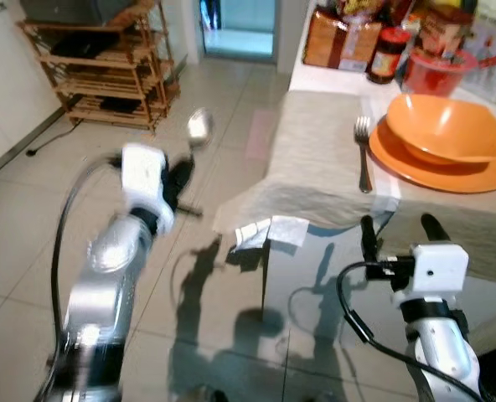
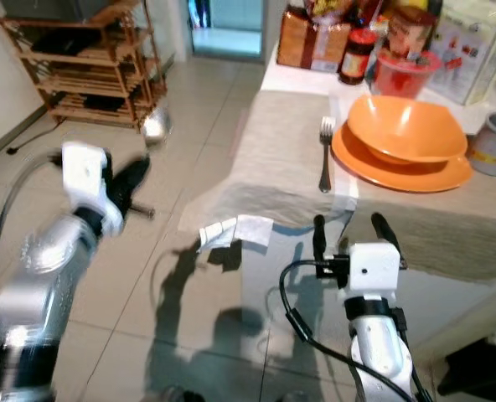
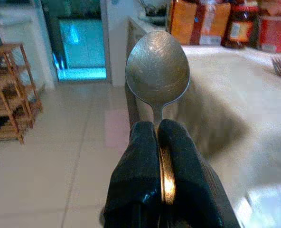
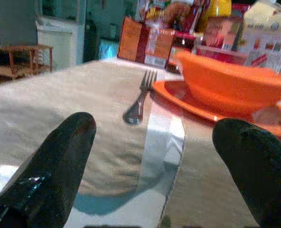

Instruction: Setting the table

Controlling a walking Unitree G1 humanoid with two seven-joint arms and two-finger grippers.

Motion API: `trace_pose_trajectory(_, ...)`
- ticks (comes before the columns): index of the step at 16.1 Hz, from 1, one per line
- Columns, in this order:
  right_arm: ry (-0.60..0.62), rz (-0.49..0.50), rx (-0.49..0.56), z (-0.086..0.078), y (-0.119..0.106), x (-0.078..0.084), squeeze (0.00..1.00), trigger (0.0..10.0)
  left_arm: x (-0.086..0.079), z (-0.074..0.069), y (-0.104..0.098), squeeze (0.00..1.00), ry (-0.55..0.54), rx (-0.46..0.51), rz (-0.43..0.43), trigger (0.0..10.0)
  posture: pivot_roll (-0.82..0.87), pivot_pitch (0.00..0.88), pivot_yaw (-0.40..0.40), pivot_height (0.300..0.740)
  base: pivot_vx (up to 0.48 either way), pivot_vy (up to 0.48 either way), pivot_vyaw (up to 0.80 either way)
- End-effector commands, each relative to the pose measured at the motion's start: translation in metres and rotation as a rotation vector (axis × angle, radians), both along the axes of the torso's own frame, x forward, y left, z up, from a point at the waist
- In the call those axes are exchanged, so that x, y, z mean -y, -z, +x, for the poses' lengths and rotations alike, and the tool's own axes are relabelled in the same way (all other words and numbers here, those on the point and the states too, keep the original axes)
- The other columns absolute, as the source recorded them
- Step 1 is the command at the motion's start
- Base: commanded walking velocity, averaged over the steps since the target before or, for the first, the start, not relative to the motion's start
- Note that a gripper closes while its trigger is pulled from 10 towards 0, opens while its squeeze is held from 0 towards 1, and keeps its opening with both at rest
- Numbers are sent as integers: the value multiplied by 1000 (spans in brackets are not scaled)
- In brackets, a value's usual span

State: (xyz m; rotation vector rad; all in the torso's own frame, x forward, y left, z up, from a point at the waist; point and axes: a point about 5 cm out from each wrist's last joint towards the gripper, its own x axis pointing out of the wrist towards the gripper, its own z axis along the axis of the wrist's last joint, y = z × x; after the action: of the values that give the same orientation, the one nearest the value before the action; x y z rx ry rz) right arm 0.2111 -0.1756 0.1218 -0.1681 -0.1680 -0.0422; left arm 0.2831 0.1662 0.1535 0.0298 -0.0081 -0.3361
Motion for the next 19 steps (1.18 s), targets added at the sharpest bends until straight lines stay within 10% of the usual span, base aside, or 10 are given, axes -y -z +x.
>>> trace_pose_trajectory(1,-6,20,8,0,-1,1,0,10000,-2,-12,0,0,20,-7,6,0,-93,0,36,740,0,0,0)
trace_pose_trajectory(5,-132,97,-114,-19,14,-6,0,10000,-21,-72,52,0,-40,-169,10,0,-109,0,14,740,0,0,0)
trace_pose_trajectory(19,-150,115,-99,-2,37,1,0,10000,-2,-37,55,0,-61,-61,12,0,-109,0,-4,740,0,-21,0)
